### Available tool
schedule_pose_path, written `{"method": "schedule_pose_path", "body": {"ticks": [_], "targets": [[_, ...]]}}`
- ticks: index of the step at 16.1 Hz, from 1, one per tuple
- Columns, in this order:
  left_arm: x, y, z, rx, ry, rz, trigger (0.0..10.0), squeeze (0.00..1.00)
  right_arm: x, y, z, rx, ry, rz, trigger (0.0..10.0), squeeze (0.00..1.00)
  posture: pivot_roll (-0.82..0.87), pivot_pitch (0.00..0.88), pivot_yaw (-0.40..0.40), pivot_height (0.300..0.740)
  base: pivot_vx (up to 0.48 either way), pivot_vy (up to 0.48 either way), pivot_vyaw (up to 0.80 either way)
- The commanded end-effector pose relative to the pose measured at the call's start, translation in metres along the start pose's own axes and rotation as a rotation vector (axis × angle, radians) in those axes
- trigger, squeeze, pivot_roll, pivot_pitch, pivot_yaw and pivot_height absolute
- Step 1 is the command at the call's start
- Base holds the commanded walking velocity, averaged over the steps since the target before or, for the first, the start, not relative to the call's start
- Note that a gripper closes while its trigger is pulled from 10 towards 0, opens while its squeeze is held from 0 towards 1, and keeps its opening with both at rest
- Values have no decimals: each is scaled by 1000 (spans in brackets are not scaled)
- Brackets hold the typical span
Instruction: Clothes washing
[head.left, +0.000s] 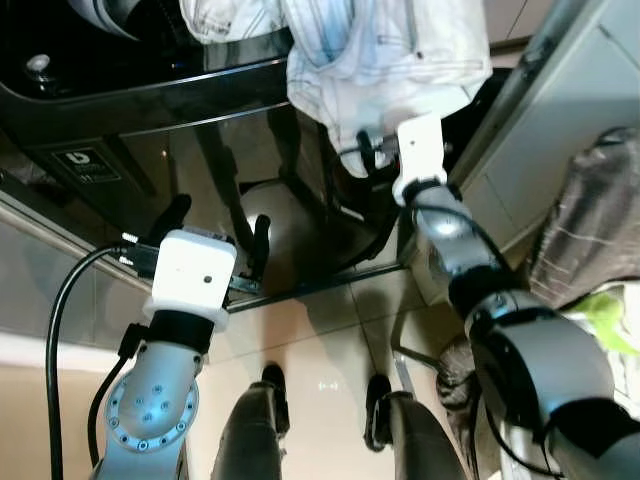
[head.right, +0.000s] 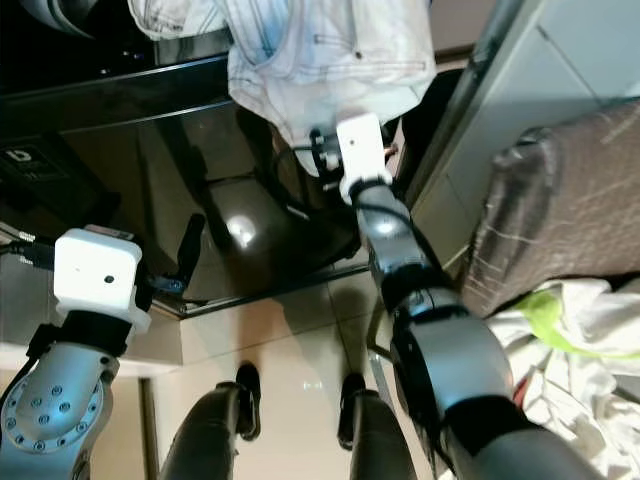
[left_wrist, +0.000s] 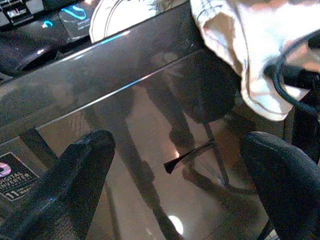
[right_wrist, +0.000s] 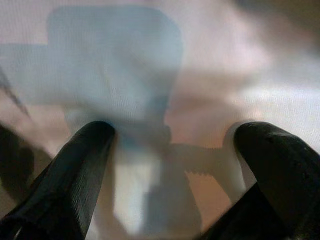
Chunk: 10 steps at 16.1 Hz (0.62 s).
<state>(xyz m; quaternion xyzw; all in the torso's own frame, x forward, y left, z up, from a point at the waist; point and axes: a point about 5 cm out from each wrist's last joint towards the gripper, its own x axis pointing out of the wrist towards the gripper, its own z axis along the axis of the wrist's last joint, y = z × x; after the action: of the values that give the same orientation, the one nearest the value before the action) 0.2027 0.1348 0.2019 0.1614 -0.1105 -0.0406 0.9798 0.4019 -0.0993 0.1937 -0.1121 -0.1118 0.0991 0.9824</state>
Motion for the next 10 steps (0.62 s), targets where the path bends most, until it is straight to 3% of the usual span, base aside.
{"method": "schedule_pose_path", "body": {"ticks": [1, 7, 10], "targets": [[-5, -1, 3, 0, 2, 1, 10000, 0, 3, 0, 2, -8, 11, -4, 10000, 0, 243, 366, 21, 740, 0, 0, 0], [-3, -3, 2, -10, -3, 22, 10000, 0, 22, 3, 49, 18, -129, 18, 10000, 0, 235, 338, -15, 740, 0, 0, 0], [6, -10, 1, -35, -28, 39, 10000, 0, 31, 10, 90, 27, -280, 98, 10000, 0, 204, 277, -61, 740, 0, 0, 0]]}}
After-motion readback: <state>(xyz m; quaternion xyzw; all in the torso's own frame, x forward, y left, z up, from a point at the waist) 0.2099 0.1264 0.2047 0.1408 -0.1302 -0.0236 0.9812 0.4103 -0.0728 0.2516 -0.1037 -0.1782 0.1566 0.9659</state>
